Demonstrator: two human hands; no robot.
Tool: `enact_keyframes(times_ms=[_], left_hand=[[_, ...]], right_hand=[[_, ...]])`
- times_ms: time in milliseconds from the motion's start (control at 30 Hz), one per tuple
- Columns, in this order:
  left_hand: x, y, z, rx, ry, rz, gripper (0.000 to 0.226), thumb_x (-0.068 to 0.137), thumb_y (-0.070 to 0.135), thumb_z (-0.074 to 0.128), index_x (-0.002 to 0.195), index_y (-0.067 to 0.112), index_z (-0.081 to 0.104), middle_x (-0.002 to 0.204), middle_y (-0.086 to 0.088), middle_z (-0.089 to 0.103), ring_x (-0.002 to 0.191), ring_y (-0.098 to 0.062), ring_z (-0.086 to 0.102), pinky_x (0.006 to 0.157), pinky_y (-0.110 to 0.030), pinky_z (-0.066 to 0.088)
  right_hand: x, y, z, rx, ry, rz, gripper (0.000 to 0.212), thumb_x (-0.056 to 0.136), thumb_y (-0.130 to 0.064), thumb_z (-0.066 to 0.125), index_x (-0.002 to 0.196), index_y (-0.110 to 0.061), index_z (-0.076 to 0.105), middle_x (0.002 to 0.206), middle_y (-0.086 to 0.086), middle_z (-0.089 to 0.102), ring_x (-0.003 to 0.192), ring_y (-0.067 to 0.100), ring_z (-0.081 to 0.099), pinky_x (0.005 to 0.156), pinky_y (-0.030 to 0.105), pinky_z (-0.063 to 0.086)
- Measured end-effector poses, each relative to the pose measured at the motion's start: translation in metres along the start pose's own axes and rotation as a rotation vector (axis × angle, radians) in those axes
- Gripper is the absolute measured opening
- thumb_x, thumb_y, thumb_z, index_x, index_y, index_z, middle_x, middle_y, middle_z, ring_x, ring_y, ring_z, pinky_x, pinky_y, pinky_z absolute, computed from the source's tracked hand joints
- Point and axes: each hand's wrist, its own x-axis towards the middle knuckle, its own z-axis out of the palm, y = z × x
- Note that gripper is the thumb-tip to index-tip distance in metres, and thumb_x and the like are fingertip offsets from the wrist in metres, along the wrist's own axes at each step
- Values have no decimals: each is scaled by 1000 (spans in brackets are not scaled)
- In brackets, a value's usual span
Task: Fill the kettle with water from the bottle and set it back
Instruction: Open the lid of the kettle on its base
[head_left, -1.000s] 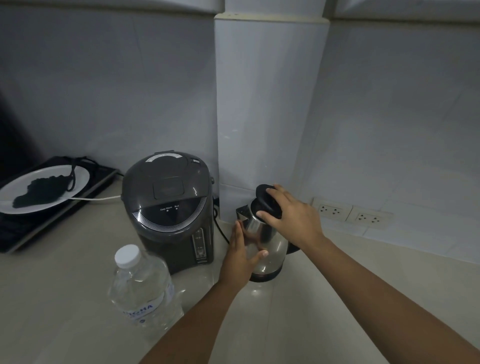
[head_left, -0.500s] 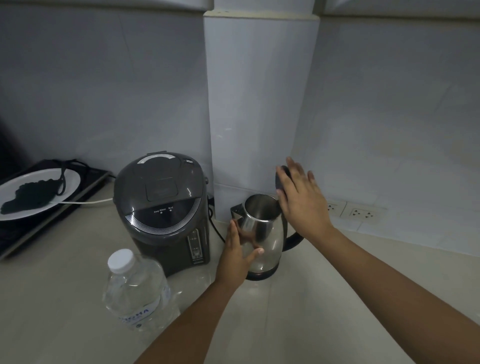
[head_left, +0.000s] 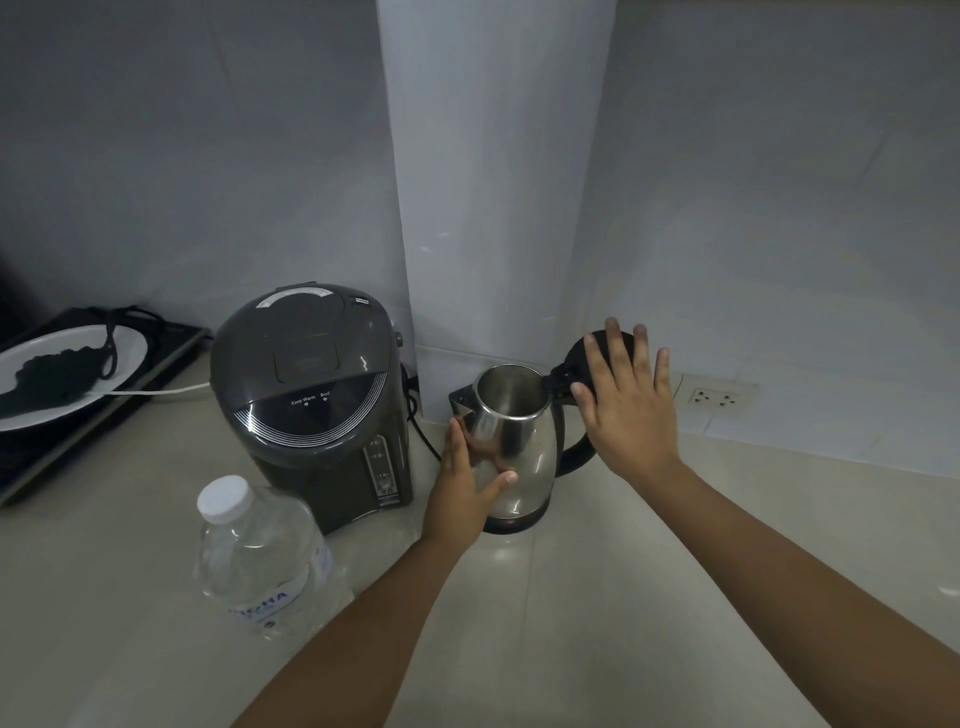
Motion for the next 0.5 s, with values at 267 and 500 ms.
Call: enact_keyframes(times_ms=[267, 500], left_hand=[[-2, 3, -3, 18, -4, -13, 110, 81, 53, 67, 152, 31, -15, 162, 4, 17, 145, -20, 27, 108, -33, 32], [1, 10, -9, -32, -3, -100, 129, 61, 72, 70, 148, 38, -20, 159, 0, 25, 143, -25, 30, 111, -43, 33]], right_hand=[[-4, -6, -8, 236, 61, 90, 67, 100, -49, 33, 154, -14, 14, 163, 9, 2, 150, 29, -3, 118, 46, -4], [-48, -16, 8, 613, -2, 378, 96, 90, -65, 40, 154, -10, -5, 163, 7, -9, 149, 15, -8, 121, 40, -2]])
